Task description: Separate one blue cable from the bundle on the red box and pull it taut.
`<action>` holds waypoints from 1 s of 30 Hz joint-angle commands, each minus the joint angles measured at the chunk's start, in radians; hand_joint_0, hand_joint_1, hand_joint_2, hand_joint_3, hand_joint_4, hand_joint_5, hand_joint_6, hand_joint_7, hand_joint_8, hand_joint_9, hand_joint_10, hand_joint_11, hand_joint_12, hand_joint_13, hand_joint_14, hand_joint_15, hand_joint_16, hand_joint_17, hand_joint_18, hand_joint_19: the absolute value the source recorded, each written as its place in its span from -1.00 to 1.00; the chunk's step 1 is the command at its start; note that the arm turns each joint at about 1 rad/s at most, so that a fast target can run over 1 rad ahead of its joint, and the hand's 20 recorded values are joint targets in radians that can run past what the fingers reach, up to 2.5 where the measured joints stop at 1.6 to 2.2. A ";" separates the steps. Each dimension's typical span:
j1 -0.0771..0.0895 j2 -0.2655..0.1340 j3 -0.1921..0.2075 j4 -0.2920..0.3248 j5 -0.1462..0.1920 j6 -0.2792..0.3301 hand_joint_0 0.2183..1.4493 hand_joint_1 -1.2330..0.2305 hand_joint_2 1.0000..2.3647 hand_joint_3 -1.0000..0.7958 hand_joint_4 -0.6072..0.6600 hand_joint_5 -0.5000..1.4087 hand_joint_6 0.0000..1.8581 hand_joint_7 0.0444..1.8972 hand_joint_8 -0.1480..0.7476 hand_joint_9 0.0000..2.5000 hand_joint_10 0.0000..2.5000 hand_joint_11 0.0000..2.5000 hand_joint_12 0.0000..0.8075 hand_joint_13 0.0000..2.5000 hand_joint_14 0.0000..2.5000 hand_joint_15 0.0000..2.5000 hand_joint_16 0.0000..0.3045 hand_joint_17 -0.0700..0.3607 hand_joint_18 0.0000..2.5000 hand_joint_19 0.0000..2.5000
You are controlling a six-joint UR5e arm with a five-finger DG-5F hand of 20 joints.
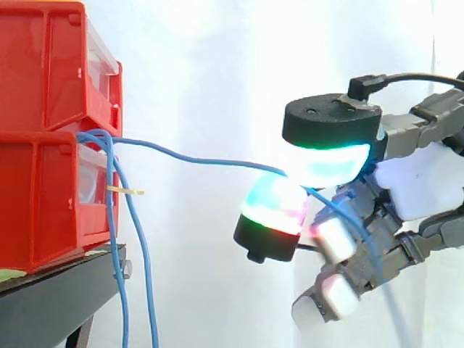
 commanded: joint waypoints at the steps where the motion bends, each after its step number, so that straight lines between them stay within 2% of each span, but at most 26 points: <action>1: 0.000 0.006 0.000 -0.009 0.000 0.001 -0.33 -0.52 -0.98 -0.08 -0.10 -0.51 -0.03 -0.01 -0.32 -0.22 -0.99 -0.83 -0.23 -0.37 -0.99 -0.75 -0.76 -0.30 -0.86 -0.84; 4: 0.000 0.009 0.000 -0.011 -0.005 0.001 -0.33 -0.53 -0.98 -0.08 -0.13 -0.51 -0.03 -0.02 -0.34 -0.37 -1.00 -0.94 -0.26 -0.48 -0.99 -0.81 -0.76 -0.30 -0.96 -0.89; 9: 0.000 0.028 0.000 -0.023 0.000 0.001 -0.33 -0.53 -0.98 -0.08 -0.15 -0.51 -0.04 -0.02 -0.36 -0.45 -1.00 -1.00 -0.26 -0.54 -0.99 -0.87 -0.76 -0.29 -1.00 -0.93; 14: 0.000 0.034 0.000 -0.052 -0.003 0.007 -0.34 -0.54 -0.99 -0.09 -0.19 -0.51 -0.04 -0.05 -0.36 -0.52 -1.00 -1.00 -0.26 -0.59 -1.00 -0.90 -0.75 -0.28 -1.00 -0.96; 17: 0.000 0.034 0.000 -0.052 -0.003 0.033 -0.34 -0.54 -0.99 -0.10 -0.20 -0.51 -0.04 -0.04 -0.37 -0.56 -1.00 -1.00 -0.26 -0.61 -1.00 -0.90 -0.75 -0.28 -1.00 -0.97; 23: -0.005 0.034 -0.007 -0.054 0.000 0.087 -0.34 -0.54 -0.99 -0.10 -0.19 -0.51 -0.04 -0.04 -0.38 -0.57 -1.00 -1.00 -0.26 -0.62 -1.00 -0.89 -0.75 -0.28 -1.00 -0.96; 30: -0.005 0.032 -0.051 -0.049 -0.006 0.090 -0.35 -0.54 -0.99 -0.08 -0.18 -0.51 -0.04 -0.02 -0.35 -0.51 -1.00 -1.00 -0.25 -0.57 -0.99 -0.86 -0.75 -0.27 -1.00 -0.92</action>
